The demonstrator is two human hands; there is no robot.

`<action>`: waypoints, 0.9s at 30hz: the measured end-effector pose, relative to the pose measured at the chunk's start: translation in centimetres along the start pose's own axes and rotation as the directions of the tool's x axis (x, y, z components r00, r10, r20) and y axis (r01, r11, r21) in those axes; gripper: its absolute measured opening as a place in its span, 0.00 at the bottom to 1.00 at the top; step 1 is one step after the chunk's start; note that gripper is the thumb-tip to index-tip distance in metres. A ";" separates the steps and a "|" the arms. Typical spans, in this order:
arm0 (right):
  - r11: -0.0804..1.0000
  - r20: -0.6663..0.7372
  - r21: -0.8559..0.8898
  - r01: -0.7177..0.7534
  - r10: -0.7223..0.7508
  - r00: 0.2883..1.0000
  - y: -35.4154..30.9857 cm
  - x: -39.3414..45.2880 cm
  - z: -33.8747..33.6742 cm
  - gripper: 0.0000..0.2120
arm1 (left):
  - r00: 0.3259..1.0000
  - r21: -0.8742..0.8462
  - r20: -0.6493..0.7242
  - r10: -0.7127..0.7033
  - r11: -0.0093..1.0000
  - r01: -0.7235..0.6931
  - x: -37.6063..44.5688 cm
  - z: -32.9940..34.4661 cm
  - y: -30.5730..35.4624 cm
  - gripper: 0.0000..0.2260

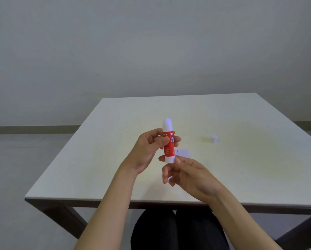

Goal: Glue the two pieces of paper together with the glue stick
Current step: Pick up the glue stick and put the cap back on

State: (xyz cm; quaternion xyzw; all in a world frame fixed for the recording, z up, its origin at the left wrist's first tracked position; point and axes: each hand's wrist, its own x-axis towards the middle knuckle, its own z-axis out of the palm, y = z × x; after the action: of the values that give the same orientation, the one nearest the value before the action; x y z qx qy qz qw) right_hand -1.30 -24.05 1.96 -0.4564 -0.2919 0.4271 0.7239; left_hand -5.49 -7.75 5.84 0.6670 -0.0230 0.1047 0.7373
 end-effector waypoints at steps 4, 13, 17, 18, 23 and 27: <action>1.000 0.006 0.013 0.012 -0.012 1.000 0.2 -0.1 0.3 0.14 | 0.999 -0.142 0.029 0.025 0.990 -0.020 -0.5 0.1 -0.2 0.15; 0.516 -0.479 -0.840 -0.171 -0.553 0.682 1.8 0.7 3.2 0.13 | 0.988 -0.076 -0.137 0.065 0.994 -0.076 -0.3 0.6 -0.9 0.07; 0.827 -0.459 -0.558 -0.070 -0.238 0.856 0.0 1.0 2.3 0.14 | 0.989 -0.103 -0.136 0.060 0.992 -0.075 -0.4 0.2 -0.7 0.07; 0.887 -0.369 -0.454 -0.083 -0.102 0.924 -0.7 0.9 1.8 0.15 | 0.990 -0.097 -0.133 0.054 0.993 -0.067 -0.4 0.2 -0.8 0.06; 0.867 -0.022 -0.489 -0.090 0.090 0.996 -1.9 -0.1 0.2 0.13 | 0.993 -0.091 -0.115 0.027 0.995 -0.038 -0.4 0.5 -0.8 0.05; 0.863 -0.252 -0.505 -0.038 -0.105 0.962 -1.2 0.0 0.3 0.08 | 0.992 -0.059 -0.126 0.032 0.997 -0.040 0.0 1.0 -0.7 0.06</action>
State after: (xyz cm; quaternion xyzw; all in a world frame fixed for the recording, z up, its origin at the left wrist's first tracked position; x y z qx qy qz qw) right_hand -1.09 -24.24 3.18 -0.6787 -0.2995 0.2565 0.6196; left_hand -5.22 -8.80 5.28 0.6357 0.0079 0.1588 0.7554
